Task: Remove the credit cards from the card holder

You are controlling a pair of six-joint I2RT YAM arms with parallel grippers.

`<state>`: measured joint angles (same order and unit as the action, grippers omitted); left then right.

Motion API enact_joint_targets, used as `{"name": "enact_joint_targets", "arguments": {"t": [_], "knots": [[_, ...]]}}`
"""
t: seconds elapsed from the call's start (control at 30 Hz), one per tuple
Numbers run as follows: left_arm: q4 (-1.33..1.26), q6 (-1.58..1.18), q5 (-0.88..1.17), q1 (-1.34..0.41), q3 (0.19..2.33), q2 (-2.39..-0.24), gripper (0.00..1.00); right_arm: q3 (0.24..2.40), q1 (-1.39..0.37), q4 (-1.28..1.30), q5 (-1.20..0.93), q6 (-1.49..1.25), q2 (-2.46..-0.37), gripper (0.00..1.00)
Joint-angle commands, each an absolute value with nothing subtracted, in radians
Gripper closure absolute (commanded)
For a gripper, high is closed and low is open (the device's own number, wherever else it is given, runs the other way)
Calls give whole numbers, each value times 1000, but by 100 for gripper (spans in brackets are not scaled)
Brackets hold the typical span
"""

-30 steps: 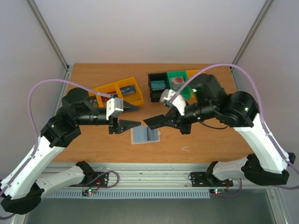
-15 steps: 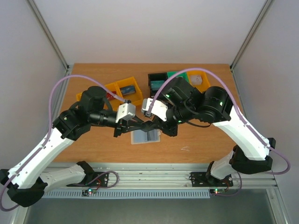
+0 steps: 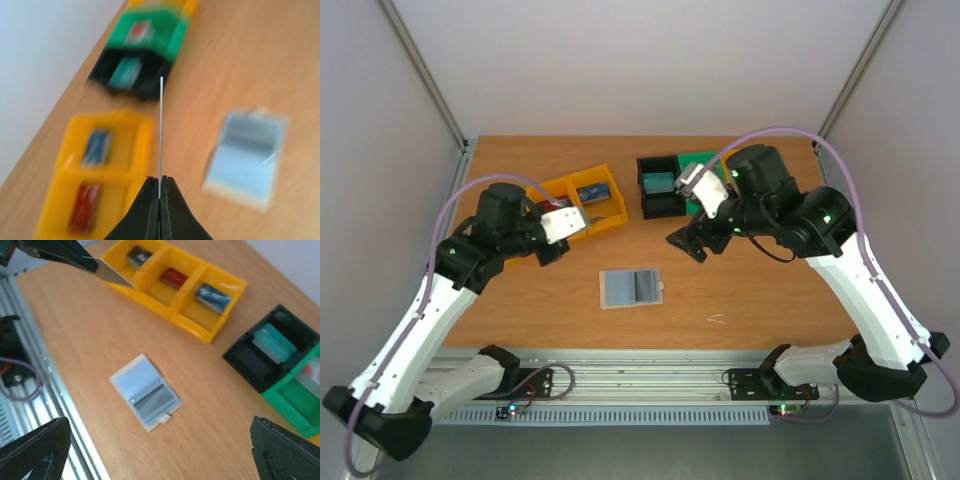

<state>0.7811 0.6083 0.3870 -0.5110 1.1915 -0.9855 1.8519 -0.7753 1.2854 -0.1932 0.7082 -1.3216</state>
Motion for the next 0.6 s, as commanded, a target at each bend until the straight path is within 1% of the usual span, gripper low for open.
{"name": "enact_joint_targets", "arguments": {"t": [0.0, 0.07, 0.17, 0.37, 0.57], "knots": [[817, 1053, 172, -245, 1084, -961, 100, 1765, -649, 1125, -307, 668, -1260, 2], [796, 1170, 172, -85, 1070, -984, 100, 1766, -609, 1118, -349, 687, -1286, 1], [735, 1325, 131, 47, 1062, -1048, 100, 1778, -556, 1108, -411, 724, -1336, 1], [575, 1499, 29, 75, 1040, -1209, 100, 1779, -414, 1020, -557, 731, -1412, 2], [447, 1608, 16, 94, 1029, -1376, 100, 1803, -311, 975, -647, 725, -1474, 2]]}}
